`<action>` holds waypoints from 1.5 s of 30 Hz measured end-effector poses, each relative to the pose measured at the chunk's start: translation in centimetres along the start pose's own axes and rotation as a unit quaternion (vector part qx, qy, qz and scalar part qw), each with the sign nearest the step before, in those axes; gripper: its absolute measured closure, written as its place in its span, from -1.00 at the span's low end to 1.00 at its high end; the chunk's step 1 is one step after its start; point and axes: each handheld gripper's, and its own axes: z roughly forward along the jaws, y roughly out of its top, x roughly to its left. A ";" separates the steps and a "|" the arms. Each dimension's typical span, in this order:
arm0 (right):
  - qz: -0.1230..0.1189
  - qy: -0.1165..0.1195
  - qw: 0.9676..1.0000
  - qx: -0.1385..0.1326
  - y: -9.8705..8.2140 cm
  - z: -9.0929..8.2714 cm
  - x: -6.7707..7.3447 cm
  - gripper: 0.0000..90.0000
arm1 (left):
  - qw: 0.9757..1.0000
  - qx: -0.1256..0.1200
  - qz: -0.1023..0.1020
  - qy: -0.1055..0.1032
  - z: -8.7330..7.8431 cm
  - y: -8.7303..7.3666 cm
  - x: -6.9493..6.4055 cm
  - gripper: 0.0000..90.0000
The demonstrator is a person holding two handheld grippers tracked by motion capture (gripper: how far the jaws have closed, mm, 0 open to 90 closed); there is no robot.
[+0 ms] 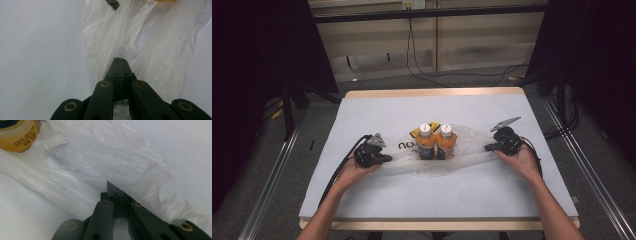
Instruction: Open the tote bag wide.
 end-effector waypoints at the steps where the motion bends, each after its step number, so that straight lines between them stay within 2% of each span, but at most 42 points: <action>1: -0.007 0.000 1.000 -0.007 -0.1 0.0 0.0 1.00 | 1.000 -0.001 0.004 -0.003 -0.1 -0.2 0.2 1.00; 4: -0.022 0.007 0.999 -0.031 -0.5 0.1 0.2 1.00 | 1.000 -0.021 -0.016 -0.013 -0.2 -0.5 0.4 1.00; 5: -0.019 0.002 0.999 -0.034 -0.5 0.0 0.3 1.00 | 0.999 -0.024 -0.018 -0.018 -0.3 -0.6 0.3 1.00; 8: -0.009 0.018 0.998 -0.064 -0.1 -0.6 0.2 1.00 | 0.999 -0.031 -0.013 -0.018 -0.5 -0.5 0.2 1.00; 9: -0.009 0.018 0.998 -0.064 -0.1 -0.6 0.2 1.00 | 0.999 -0.031 -0.013 -0.018 -0.5 -0.5 0.2 1.00; 10: -0.004 0.027 0.997 -0.079 -0.1 -0.9 0.1 1.00 | 0.998 -0.049 -0.023 -0.019 -0.8 -0.5 0.1 0.98; 11: -0.004 0.027 0.997 -0.079 -0.1 -0.9 0.1 1.00 | 0.998 -0.049 -0.023 -0.019 -0.8 -0.5 0.1 0.95; 14: -0.010 0.043 0.995 -0.092 -0.4 -1.4 0.3 1.00 | 0.995 -0.091 -0.035 -0.033 -1.9 -0.3 -0.1 0.87; 15: -0.010 0.043 0.995 -0.092 -0.4 -1.4 0.3 1.00 | 0.995 -0.091 -0.035 -0.033 -1.9 -0.3 -0.1 0.82; 16: -0.011 0.041 0.995 -0.095 -0.4 -1.7 0.6 1.00 | 0.993 -0.104 -0.039 -0.036 -2.0 -0.3 -0.2 0.82; 17: -0.013 0.043 0.994 -0.100 -0.4 -2.0 0.7 1.00 | 0.993 -0.106 -0.036 -0.035 -2.1 -0.2 -0.3 0.79; 18: -0.016 0.042 0.993 -0.108 -0.3 -2.5 0.9 0.91 | 0.993 -0.112 -0.033 -0.025 -2.4 -0.1 -0.6 0.72; 25: -0.021 0.052 0.990 -0.129 -0.7 -4.0 2.0 0.77 | 0.991 -0.132 -0.030 -0.018 -3.0 0.2 -1.0 0.44; 26: -0.022 0.052 0.990 -0.132 -0.8 -4.2 2.1 0.74 | 0.989 -0.143 -0.033 -0.024 -3.0 0.3 -1.1 0.44; 27: -0.018 0.063 0.988 -0.142 -0.8 -4.5 2.2 0.70 | 0.989 -0.145 -0.032 -0.020 -3.1 0.4 -1.1 0.39; 28: -0.017 0.068 0.985 -0.156 -0.7 -4.8 2.3 0.66 | 0.988 -0.152 -0.034 -0.019 -3.2 0.5 -1.4 0.37; 30: -0.018 0.079 0.983 -0.167 -0.4 -5.0 2.6 0.64 | 0.987 -0.157 -0.027 -0.018 -3.5 0.8 -1.5 0.34; 31: -0.021 0.079 0.982 -0.168 -0.3 -5.0 2.7 0.62 | 0.987 -0.157 -0.027 -0.018 -3.5 0.8 -1.5 0.34; 32: -0.022 0.081 0.982 -0.169 -0.1 -5.1 2.9 0.58 | 0.985 -0.168 -0.027 -0.022 -3.6 1.0 -1.8 0.34; 33: -0.022 0.081 0.982 -0.169 -0.1 -5.1 2.9 0.58 | 0.985 -0.168 -0.027 -0.022 -3.6 1.0 -1.8 0.34; 34: -0.026 0.085 0.981 -0.175 0.3 -5.2 3.2 0.55 | 0.984 -0.176 -0.025 -0.023 -3.7 1.4 -2.1 0.34; 37: -0.029 0.089 0.979 -0.183 0.7 -5.5 3.6 0.49 | 0.983 -0.182 -0.019 -0.028 -3.8 1.8 -2.5 0.34; 41: -0.033 0.088 0.979 -0.182 1.2 -5.8 3.9 0.53 | 0.982 -0.187 -0.015 -0.035 -3.9 2.3 -3.1 0.39; 42: -0.037 0.093 0.978 -0.183 1.5 -6.0 4.1 0.60 | 0.978 -0.201 -0.019 -0.045 -4.0 2.7 -3.6 0.43; 43: -0.036 0.094 0.978 -0.183 1.7 -6.1 4.2 0.64 | 0.978 -0.201 -0.019 -0.045 -4.0 2.7 -3.6 0.48; 44: -0.037 0.095 0.977 -0.185 1.9 -6.2 4.2 0.69 | 0.976 -0.209 -0.018 -0.052 -3.9 3.2 -4.3 0.54; 45: -0.039 0.098 0.977 -0.184 2.2 -6.2 4.2 0.74 | 0.976 -0.209 -0.018 -0.052 -3.9 3.2 -4.3 0.60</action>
